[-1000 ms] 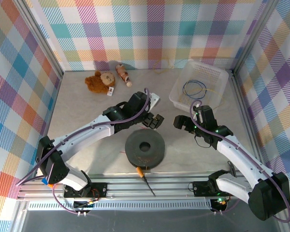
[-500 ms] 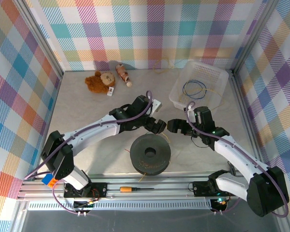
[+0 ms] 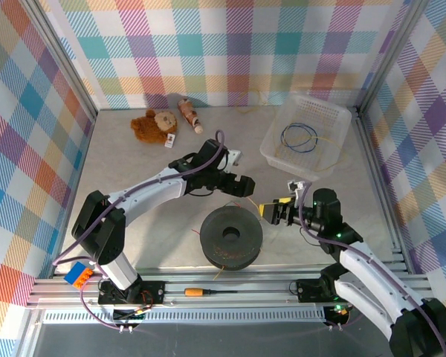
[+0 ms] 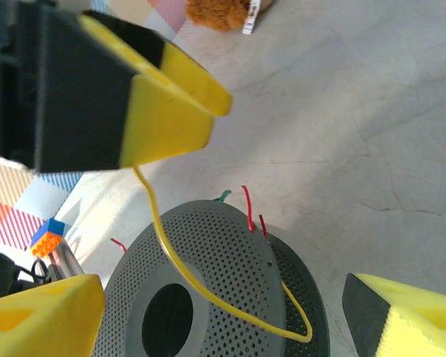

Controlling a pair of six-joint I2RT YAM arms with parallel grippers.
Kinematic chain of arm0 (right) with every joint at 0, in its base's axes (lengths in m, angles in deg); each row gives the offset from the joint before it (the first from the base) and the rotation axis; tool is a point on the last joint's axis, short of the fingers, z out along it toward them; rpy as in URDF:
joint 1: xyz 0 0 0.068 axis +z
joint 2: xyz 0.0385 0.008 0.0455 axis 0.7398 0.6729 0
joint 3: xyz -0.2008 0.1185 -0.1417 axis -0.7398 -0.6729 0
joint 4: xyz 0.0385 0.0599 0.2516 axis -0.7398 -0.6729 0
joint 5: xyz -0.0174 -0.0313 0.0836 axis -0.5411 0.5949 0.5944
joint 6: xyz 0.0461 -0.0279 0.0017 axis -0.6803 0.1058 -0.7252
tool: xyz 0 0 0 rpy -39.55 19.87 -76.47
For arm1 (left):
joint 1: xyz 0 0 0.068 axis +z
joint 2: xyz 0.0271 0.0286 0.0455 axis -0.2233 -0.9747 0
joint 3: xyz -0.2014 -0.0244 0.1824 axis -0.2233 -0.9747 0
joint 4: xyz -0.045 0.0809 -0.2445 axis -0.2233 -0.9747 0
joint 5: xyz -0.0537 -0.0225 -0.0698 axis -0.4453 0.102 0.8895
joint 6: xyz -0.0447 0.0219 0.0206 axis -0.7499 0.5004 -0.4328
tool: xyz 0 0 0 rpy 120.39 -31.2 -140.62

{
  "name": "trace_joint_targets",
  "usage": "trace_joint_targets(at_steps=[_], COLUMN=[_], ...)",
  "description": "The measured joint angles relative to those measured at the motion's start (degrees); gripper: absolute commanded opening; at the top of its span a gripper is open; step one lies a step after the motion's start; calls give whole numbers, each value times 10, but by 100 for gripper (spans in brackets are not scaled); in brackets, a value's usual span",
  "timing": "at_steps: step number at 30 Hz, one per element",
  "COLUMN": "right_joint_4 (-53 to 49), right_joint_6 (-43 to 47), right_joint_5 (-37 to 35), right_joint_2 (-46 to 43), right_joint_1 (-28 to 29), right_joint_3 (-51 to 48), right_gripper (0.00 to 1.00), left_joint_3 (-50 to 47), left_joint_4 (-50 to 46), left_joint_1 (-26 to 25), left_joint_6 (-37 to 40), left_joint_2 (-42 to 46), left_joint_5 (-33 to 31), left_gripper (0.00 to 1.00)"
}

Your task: Wrap the cables

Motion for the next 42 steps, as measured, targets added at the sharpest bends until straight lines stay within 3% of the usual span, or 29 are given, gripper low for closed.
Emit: trace_joint_targets(at_steps=[6, 9, 10, 12, 14, 15, 22, 26, 32, 42], right_joint_4=[16, 16, 16, 17, 21, 22, 13, 2, 1, -15], right_joint_6=[45, 69, 75, 88, 93, 96, 91, 78, 63, 54], right_joint_5=[16, 5, -1, -17, -39, -52, -186, -233, -244, -240], right_joint_2=[44, 92, 105, 127, 149, 159, 216, 236, 218, 180], right_joint_1=[31, 54, 61, 72, 81, 83, 84, 85, 86, 108], right_joint_3=[7, 25, 31, 45, 55, 59, 72, 73, 68, 57], right_gripper=[77, 65, 59, 38, 2, 0, 0, 0, 0, 0], left_joint_3=[1, 1, 1, 1, 1, 1, -16, -35, -70, -185], left_joint_4=[12, 17, 21, 27, 29, 32, 71, 62, -17, -229], left_joint_1=[3, 4, 4, 4, 5, 6, 29, 37, 28, -46], left_joint_6=[-20, -28, -31, -35, -40, -44, -83, -99, -110, -182], left_joint_2=[-3, -3, -3, -4, -4, -4, 2, 40, 167, 356], left_joint_5=[45, 61, 66, 75, 86, 91, 129, 114, 38, -75], left_gripper=[97, 97, 97, 97, 97, 97, 100, 100, 100, 100])
